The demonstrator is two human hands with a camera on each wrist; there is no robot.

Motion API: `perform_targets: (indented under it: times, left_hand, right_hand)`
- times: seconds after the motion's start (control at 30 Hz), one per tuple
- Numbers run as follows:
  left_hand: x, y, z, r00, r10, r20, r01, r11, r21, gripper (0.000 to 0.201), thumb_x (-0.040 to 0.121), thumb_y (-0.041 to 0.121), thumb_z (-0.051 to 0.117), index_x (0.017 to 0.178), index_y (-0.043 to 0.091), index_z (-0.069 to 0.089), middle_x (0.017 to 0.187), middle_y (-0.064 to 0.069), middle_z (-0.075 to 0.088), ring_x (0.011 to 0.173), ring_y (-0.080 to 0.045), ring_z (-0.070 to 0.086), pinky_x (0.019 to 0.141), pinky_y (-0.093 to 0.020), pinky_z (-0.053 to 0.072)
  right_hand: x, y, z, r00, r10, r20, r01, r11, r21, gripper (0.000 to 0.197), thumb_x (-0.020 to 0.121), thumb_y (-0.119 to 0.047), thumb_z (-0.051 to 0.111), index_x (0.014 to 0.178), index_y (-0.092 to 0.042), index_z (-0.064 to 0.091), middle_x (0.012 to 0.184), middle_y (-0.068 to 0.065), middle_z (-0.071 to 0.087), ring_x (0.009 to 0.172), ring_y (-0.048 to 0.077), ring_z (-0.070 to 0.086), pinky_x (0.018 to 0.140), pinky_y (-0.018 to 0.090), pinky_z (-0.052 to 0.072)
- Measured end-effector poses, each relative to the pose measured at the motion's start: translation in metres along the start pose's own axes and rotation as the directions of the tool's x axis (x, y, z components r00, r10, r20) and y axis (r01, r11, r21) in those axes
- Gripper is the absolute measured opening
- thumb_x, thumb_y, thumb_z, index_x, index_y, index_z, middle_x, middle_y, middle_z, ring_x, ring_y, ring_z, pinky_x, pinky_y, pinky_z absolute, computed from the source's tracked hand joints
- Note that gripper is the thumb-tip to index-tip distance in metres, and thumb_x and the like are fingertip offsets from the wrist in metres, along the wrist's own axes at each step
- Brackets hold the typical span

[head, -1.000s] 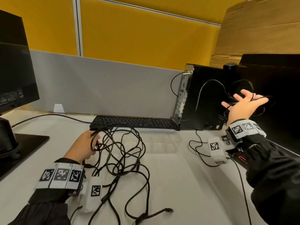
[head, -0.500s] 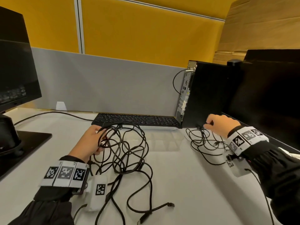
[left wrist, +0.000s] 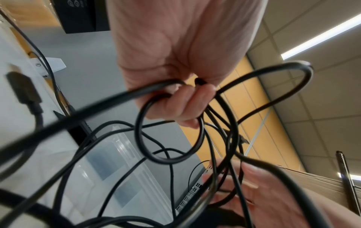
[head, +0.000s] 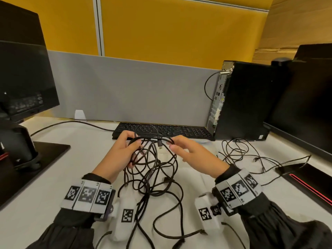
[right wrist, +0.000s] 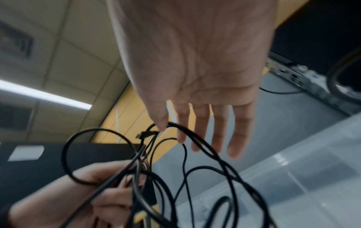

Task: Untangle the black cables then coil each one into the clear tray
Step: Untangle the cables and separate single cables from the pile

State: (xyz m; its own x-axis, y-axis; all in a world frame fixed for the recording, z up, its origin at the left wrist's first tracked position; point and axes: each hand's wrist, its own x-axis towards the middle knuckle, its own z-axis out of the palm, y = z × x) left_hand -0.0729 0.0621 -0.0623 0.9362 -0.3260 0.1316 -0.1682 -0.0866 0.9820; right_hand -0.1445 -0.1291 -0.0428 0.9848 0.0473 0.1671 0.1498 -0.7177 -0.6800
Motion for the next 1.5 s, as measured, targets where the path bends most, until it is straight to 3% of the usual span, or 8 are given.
perform_targets:
  times: [0.07, 0.17, 0.4, 0.8, 1.0, 1.17, 1.33, 1.5]
  left_hand:
    - [-0.001, 0.001, 0.001, 0.999, 0.023, 0.024, -0.023, 1.000, 0.001, 0.006, 0.097, 0.019, 0.046, 0.103, 0.022, 0.046, 0.079, -0.002, 0.058, 0.056, -0.010, 0.046, 0.049, -0.022, 0.039]
    - [-0.004, 0.002, 0.004, 0.996, 0.069, 0.053, -0.067, 0.997, -0.039, 0.009, 0.096, 0.014, 0.048, 0.103, 0.018, 0.045, 0.079, -0.001, 0.057, 0.059, -0.011, 0.047, 0.054, -0.027, 0.041]
    - [-0.011, 0.005, 0.009, 0.974, 0.182, 0.137, -0.179, 0.983, -0.040, 0.012, 0.093, 0.008, 0.051, 0.097, 0.019, 0.051, 0.076, 0.009, 0.058, 0.054, -0.007, 0.049, 0.051, -0.023, 0.043]
    - [-0.008, 0.001, 0.007, 0.952, 0.064, 0.300, -0.029, 0.992, -0.122, 0.015, 0.097, 0.010, 0.044, 0.104, 0.014, 0.057, 0.084, -0.008, 0.068, 0.077, -0.022, 0.066, 0.076, -0.033, 0.052]
    - [-0.005, 0.005, 0.001, 0.957, 0.114, 0.265, -0.049, 0.970, -0.239, 0.035, 0.078, 0.034, 0.041, 0.101, 0.014, 0.056, 0.062, 0.004, 0.044, 0.057, -0.009, 0.039, 0.065, -0.027, 0.035]
    - [-0.002, 0.008, -0.008, 0.974, 0.200, 0.109, -0.127, 0.874, -0.470, 0.015, 0.084, 0.011, 0.049, 0.097, 0.014, 0.056, 0.061, 0.006, 0.037, 0.052, -0.007, 0.035, 0.072, -0.030, 0.038]
    - [-0.006, 0.014, -0.008, 0.956, 0.290, 0.053, -0.221, 0.823, -0.523, 0.025, 0.096, 0.002, 0.035, 0.097, 0.016, 0.055, 0.066, 0.005, 0.050, 0.048, -0.006, 0.029, 0.052, -0.017, 0.036]
    - [-0.009, 0.014, -0.001, 0.932, 0.353, 0.083, -0.268, 0.824, -0.500, 0.024, 0.097, 0.006, 0.034, 0.103, 0.017, 0.055, 0.080, 0.004, 0.063, 0.050, -0.006, 0.033, 0.053, -0.016, 0.037]
  right_hand:
    - [0.001, -0.003, -0.002, 0.998, -0.018, -0.056, 0.029, 0.982, 0.187, 0.030, 0.099, -0.012, 0.035, 0.116, -0.025, 0.056, 0.113, -0.012, 0.060, 0.098, -0.011, 0.053, 0.082, 0.008, 0.041]
    - [0.005, -0.009, -0.004, 0.993, -0.005, -0.118, 0.045, 0.939, 0.340, 0.030, 0.099, -0.017, 0.036, 0.109, -0.026, 0.062, 0.109, -0.009, 0.065, 0.102, 0.003, 0.060, 0.090, 0.023, 0.045]
    - [0.008, -0.014, 0.000, 0.984, -0.050, -0.169, 0.095, 0.959, 0.267, 0.008, 0.091, -0.024, 0.059, 0.083, -0.022, 0.060, 0.082, -0.002, 0.062, 0.078, 0.010, 0.058, 0.071, 0.027, 0.051]
    - [0.003, -0.038, -0.015, 0.895, -0.013, -0.446, 0.219, 0.883, 0.416, 0.018, 0.099, -0.018, 0.041, 0.093, -0.015, 0.058, 0.051, -0.013, 0.039, 0.046, 0.000, 0.037, 0.054, 0.023, 0.041]
    - [-0.002, -0.024, -0.026, 0.830, 0.023, -0.557, 0.210, 0.913, 0.351, 0.022, 0.099, -0.021, 0.041, 0.093, -0.019, 0.062, 0.045, -0.012, 0.037, 0.045, 0.001, 0.035, 0.054, 0.026, 0.037]
    - [-0.012, -0.001, -0.036, 0.788, 0.086, -0.610, 0.112, 0.954, 0.279, 0.019, 0.098, -0.019, 0.043, 0.090, -0.017, 0.061, 0.058, -0.003, 0.041, 0.050, 0.005, 0.037, 0.054, 0.028, 0.037]
    - [-0.026, 0.005, -0.033, 0.946, 0.059, -0.319, -0.112, 0.982, -0.152, 0.022, 0.097, -0.029, 0.044, 0.117, -0.026, 0.053, 0.089, -0.008, 0.056, 0.083, 0.006, 0.053, 0.071, 0.021, 0.042]
    - [-0.024, -0.035, -0.013, 0.996, -0.045, -0.071, 0.025, 0.964, -0.265, 0.058, 0.088, -0.055, 0.043, 0.141, -0.037, 0.028, 0.131, -0.012, 0.046, 0.124, 0.004, 0.037, 0.099, 0.024, 0.034]
